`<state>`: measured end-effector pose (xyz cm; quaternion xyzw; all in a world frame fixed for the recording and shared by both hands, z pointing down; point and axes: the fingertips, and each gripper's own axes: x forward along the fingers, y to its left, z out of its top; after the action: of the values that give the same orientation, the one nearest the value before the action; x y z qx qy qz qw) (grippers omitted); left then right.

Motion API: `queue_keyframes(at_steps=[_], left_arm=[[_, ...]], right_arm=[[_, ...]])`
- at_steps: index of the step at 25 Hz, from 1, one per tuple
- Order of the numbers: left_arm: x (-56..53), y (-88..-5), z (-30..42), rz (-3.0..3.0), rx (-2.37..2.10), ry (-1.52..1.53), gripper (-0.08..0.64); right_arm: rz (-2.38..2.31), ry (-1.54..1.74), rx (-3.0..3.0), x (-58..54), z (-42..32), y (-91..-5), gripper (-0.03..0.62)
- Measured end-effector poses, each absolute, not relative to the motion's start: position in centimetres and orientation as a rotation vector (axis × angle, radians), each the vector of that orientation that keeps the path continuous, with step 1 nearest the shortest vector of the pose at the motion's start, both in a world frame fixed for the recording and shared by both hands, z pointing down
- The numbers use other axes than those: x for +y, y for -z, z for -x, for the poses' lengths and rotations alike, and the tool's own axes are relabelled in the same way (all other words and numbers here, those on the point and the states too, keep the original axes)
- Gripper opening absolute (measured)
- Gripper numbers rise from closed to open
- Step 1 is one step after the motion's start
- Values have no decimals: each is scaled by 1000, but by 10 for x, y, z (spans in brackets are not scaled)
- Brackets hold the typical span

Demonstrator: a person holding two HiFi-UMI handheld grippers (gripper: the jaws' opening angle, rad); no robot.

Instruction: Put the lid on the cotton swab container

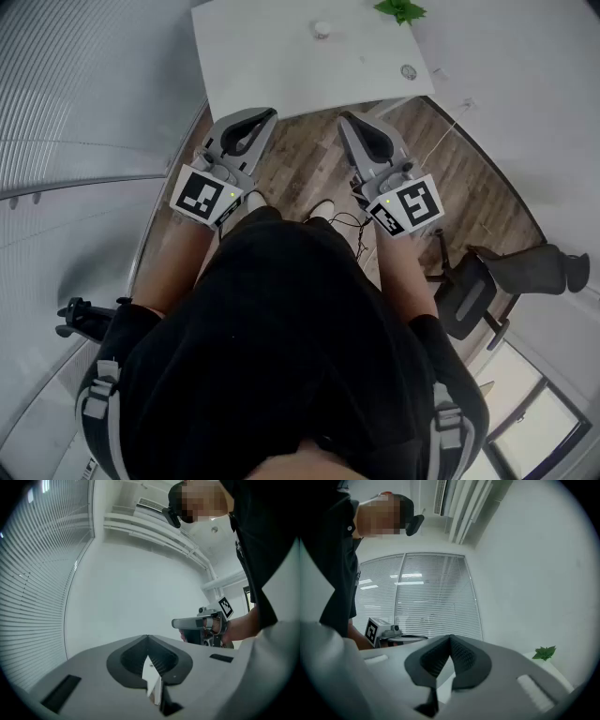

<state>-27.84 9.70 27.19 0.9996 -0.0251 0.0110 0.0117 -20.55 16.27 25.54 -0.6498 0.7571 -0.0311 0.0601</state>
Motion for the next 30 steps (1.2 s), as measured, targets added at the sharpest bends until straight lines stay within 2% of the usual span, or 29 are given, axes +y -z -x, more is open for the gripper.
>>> queue_keyframes(at_steps=[30], left_arm=[[106,-280,279,-3160,-93,-91,11]], right_arm=[[2036,92,2247,179,198,-267,11]])
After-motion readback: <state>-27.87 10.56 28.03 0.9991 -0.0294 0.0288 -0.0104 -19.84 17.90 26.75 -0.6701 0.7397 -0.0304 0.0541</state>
